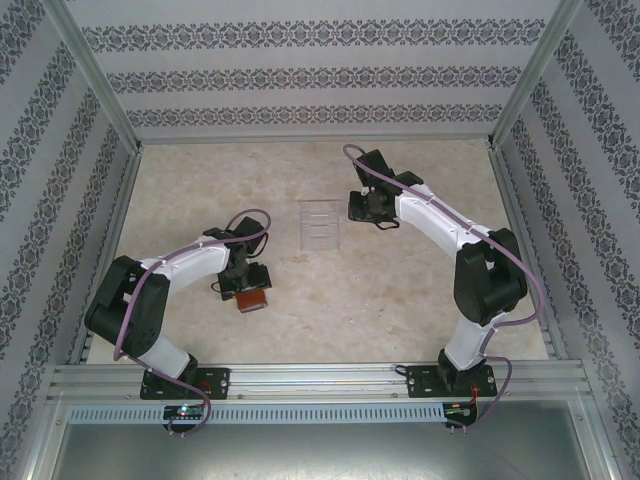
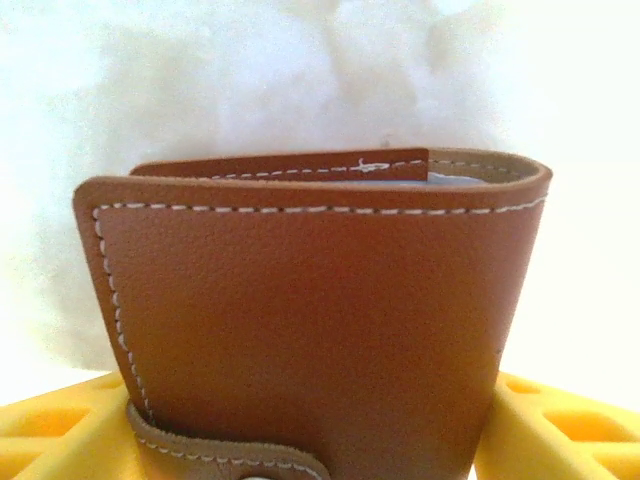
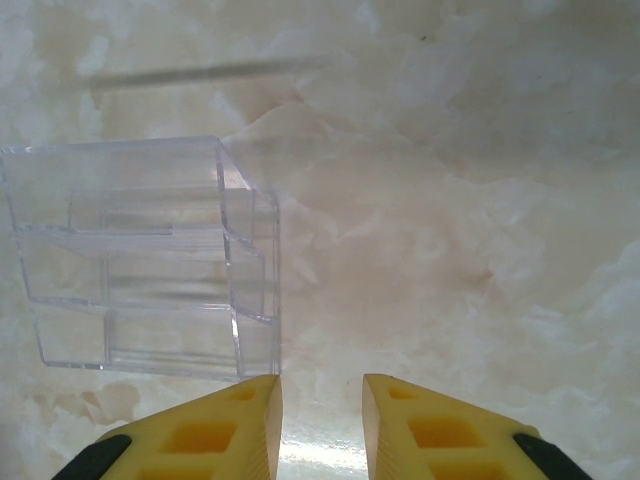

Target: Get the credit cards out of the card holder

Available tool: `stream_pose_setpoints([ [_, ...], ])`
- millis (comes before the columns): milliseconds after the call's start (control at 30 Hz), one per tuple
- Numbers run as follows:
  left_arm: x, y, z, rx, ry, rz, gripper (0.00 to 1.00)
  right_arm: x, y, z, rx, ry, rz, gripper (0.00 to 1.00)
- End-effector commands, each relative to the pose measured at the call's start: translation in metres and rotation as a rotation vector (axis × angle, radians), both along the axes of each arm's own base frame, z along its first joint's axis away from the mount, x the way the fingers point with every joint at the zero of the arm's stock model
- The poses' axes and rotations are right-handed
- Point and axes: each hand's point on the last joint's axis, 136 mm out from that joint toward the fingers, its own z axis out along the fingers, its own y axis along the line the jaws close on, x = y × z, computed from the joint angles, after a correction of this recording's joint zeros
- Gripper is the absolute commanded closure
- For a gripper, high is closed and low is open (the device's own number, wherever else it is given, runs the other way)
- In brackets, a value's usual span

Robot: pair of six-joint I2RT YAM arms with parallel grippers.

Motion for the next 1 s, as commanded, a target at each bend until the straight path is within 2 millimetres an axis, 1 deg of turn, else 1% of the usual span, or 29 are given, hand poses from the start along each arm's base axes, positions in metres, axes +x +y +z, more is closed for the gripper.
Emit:
stream_pose_setpoints([
  [0, -0.001, -0.008, 0.01, 0.013, 0.007, -0.054, 0.27, -0.007, -0.003, 0.012, 0.016, -0.022, 0.007, 0.72],
  [133, 0.006, -0.029, 0.021, -0.004, -0.015, -0.096, 0.27, -0.015, -0.009, 0.013, 0.013, -0.024, -0.002, 0.72],
  [300, 0.01, -0.061, 0.025, -0.005, -0.014, -0.165, 0.25, -0.026, -0.02, 0.01, 0.002, -0.022, -0.018, 0.72],
  [533, 0.013, -0.114, 0.018, -0.037, 0.001, -0.237, 0.24, -0.042, -0.043, 0.004, -0.002, -0.013, -0.052, 0.71],
  [633, 0.012, -0.131, 0.014, -0.036, 0.014, -0.271, 0.23, -0.048, -0.052, 0.003, 0.004, -0.012, -0.063, 0.72],
  [733, 0.011, -0.142, 0.008, -0.024, 0.032, -0.295, 0.23, -0.053, -0.06, 0.0, 0.006, -0.005, -0.072, 0.71],
  [833, 0.012, -0.148, 0.004, -0.012, 0.046, -0.306, 0.23, -0.058, -0.067, -0.004, 0.008, 0.0, -0.08, 0.71],
  [967, 0.013, -0.152, 0.003, -0.001, 0.056, -0.314, 0.2, -0.064, -0.074, -0.009, 0.016, 0.009, -0.088, 0.71],
])
